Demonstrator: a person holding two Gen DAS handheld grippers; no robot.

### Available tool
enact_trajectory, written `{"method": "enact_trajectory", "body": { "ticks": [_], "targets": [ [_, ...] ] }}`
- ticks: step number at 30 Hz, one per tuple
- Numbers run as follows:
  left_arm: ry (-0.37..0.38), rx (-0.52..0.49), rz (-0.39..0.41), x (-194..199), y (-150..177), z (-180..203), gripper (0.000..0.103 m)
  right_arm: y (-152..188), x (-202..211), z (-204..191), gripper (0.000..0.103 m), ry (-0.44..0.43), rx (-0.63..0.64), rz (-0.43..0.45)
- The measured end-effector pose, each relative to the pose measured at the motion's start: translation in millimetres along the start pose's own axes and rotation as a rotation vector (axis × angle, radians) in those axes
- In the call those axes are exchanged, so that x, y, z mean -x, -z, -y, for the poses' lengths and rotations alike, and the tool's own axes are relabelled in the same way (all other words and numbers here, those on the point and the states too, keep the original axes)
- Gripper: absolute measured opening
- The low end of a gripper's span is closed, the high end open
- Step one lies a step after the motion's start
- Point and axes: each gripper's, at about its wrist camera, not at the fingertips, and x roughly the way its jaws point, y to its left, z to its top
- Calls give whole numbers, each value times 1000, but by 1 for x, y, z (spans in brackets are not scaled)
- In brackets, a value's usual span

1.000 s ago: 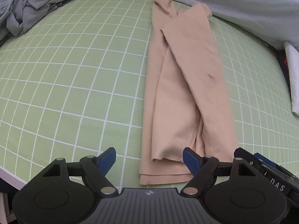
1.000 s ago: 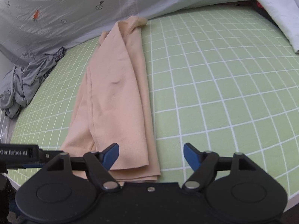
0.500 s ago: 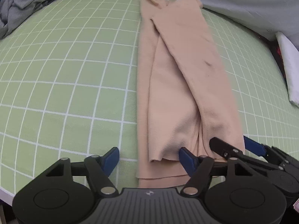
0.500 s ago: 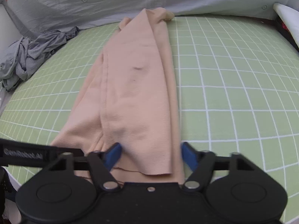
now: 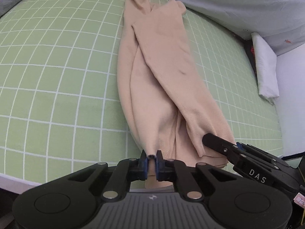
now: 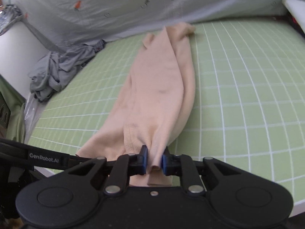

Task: Fold clothes
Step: 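Lift the hem with both grippers and fold it toward the collar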

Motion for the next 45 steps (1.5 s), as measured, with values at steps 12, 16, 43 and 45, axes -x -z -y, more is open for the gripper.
{"method": "enact_trajectory", "body": {
  "ticks": [12,16,43,45],
  "targets": [
    [106,-22,361,85,-70,80,6,-93,57,-10,15,-124,41,237],
    [137,-9,400,93,-81,91,6,-107,62,-7,15,-143,35,267],
    [114,89,377,3,-275,73,6,-240,-73,33,15,-88,-22,216],
    [85,119,348,-17,-290,66,6,-246,-101,40,15,-74,-42,176]
  ]
}}
